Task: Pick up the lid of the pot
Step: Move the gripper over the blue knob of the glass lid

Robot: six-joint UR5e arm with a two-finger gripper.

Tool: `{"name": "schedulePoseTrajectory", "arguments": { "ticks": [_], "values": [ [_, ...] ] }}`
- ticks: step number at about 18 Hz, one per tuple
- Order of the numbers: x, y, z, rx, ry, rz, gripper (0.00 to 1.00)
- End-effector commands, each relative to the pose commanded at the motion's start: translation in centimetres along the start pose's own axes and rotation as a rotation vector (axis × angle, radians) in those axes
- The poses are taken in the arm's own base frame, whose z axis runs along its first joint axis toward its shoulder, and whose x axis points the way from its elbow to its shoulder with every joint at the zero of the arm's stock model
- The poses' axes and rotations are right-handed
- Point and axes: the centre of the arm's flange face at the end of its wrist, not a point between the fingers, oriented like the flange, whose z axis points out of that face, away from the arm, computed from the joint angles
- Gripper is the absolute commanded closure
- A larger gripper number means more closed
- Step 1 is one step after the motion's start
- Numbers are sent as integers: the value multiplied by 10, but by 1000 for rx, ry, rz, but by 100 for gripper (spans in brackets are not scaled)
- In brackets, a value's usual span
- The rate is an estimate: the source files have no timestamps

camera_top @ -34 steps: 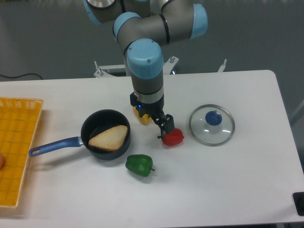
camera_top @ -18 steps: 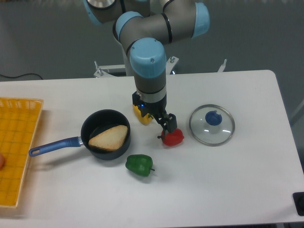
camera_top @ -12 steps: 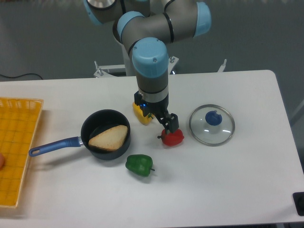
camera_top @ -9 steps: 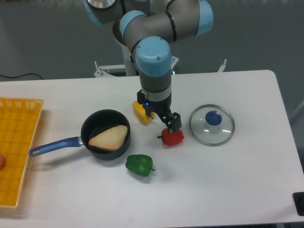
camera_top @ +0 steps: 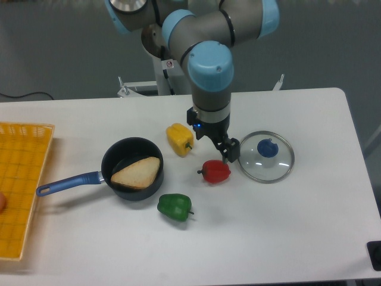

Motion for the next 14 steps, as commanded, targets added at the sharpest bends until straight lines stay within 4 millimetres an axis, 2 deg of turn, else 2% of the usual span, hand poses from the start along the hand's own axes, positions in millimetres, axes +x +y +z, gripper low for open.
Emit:
{"name": "schedulePoseTrajectory", "arguments": {
  "ticks": [2,4,8,14],
  "values": [
    [-7,18,6,-3,11,-26,1],
    [-18,47,9,-3,12,-78,1],
    [-33,85,15,2,15,-148,1],
    [-41,100,16,-4,15,-178,0]
  ]
}}
